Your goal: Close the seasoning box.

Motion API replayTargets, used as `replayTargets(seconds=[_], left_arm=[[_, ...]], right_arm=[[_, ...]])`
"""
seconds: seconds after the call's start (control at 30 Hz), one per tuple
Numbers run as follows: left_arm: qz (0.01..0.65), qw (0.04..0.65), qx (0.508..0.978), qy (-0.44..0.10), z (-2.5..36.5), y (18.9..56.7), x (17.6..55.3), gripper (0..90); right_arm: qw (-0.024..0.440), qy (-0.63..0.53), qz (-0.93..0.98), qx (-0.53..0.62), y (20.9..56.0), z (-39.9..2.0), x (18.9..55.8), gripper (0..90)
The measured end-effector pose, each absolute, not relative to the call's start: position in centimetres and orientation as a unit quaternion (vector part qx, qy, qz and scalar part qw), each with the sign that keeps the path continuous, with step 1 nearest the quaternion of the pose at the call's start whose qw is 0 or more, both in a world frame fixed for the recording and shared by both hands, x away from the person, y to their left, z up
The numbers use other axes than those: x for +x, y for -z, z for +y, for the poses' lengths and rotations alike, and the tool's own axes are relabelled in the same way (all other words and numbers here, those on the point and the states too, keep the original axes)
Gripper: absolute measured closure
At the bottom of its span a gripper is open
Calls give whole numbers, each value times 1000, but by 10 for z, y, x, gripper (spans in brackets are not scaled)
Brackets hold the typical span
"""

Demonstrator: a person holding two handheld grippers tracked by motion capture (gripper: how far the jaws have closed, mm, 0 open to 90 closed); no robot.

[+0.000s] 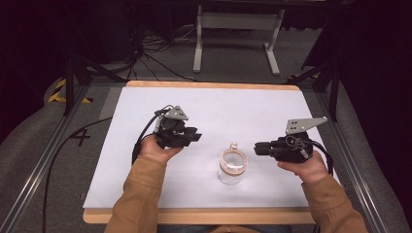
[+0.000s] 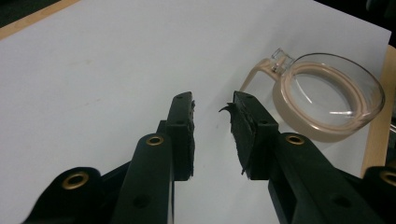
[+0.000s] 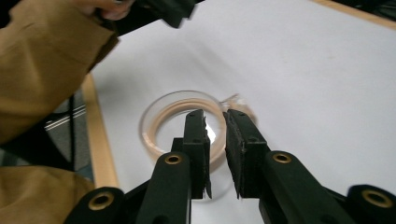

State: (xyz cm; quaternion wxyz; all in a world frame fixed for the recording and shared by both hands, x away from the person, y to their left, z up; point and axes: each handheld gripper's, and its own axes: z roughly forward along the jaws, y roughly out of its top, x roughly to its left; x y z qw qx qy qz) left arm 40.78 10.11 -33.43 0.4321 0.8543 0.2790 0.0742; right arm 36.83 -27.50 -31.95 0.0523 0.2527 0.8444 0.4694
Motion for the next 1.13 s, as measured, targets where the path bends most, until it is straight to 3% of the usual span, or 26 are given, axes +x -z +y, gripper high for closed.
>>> replayTargets(seconds=[0.3, 0.73, 1.13], left_arm=[[310, 427, 845, -90, 123, 342, 407, 652], [349, 415, 837, -75, 131, 372, 426, 599], [351, 420, 834, -70, 129, 372, 426, 565]], right_arm=[[102, -434, 840, 309, 335, -296, 399, 729], [96, -390, 837, 372, 378, -313, 425, 665], [91, -398, 832, 376, 378, -314, 424, 639]])
